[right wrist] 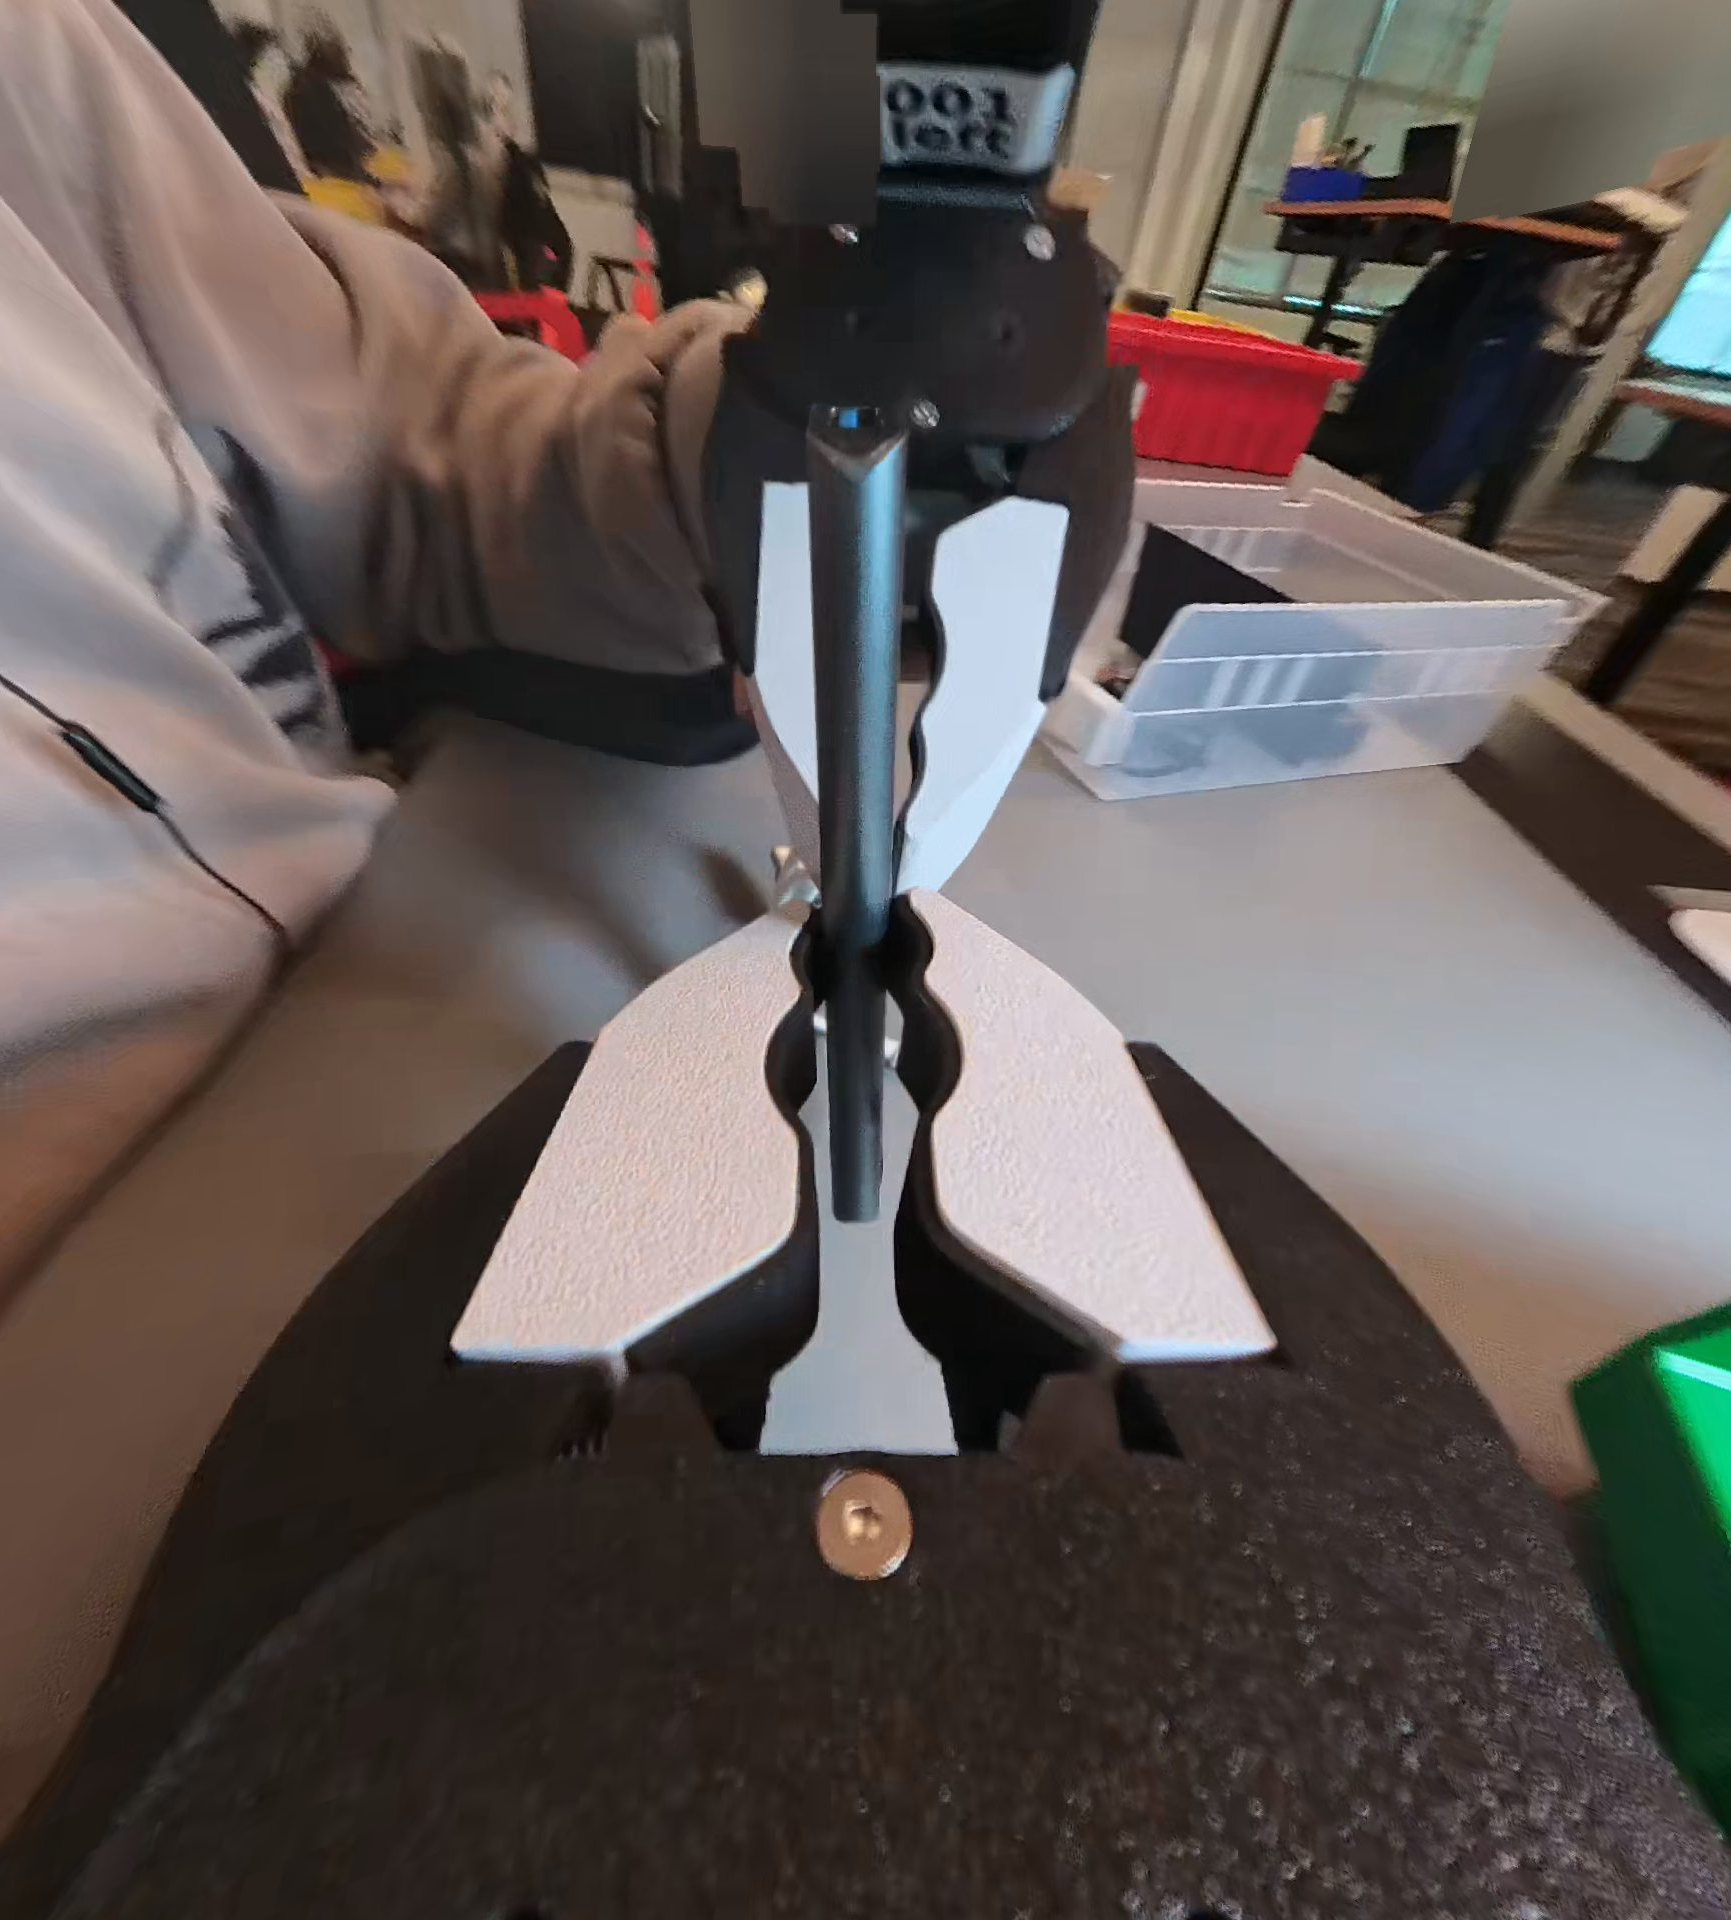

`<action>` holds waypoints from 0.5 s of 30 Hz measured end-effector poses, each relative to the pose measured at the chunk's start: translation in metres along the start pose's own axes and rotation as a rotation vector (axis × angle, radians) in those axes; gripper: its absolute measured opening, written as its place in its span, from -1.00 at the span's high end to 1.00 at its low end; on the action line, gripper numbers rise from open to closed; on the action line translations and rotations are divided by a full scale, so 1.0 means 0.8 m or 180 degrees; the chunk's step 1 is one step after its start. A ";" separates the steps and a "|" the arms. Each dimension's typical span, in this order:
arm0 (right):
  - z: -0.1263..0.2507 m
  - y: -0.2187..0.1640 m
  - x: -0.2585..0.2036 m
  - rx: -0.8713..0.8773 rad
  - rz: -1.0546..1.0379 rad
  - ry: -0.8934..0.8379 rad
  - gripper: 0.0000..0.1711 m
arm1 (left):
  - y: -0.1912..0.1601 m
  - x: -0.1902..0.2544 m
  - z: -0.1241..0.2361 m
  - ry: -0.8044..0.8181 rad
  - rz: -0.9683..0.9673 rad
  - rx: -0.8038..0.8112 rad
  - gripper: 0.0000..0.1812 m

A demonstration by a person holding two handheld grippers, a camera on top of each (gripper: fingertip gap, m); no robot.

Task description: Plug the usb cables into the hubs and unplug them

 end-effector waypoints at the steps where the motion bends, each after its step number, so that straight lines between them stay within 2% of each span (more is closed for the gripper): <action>1: 0.001 0.001 -0.003 0.0037 -0.0134 0.0130 0.88 | 0.000 0.003 -0.002 -0.0149 0.0122 0.0065 0.93; 8: 0.010 0.001 -0.005 0.0158 -0.0932 0.0703 0.88 | 0.008 0.018 -0.012 -0.0889 0.0917 0.0499 0.93; 15: 0.002 -0.017 0.001 -0.0057 -0.1163 0.0681 0.88 | -0.010 0.013 -0.028 -0.1057 0.1264 0.0516 0.93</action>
Point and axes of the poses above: each gripper's, where its closed fingertips meet, z back along the fingers, y out of its top, x = y × z across the jaws, the point moved 3 cm from there along z, back along the fingers, and after that the axes turned 10 degrees about -y, right-handed, at the moved point
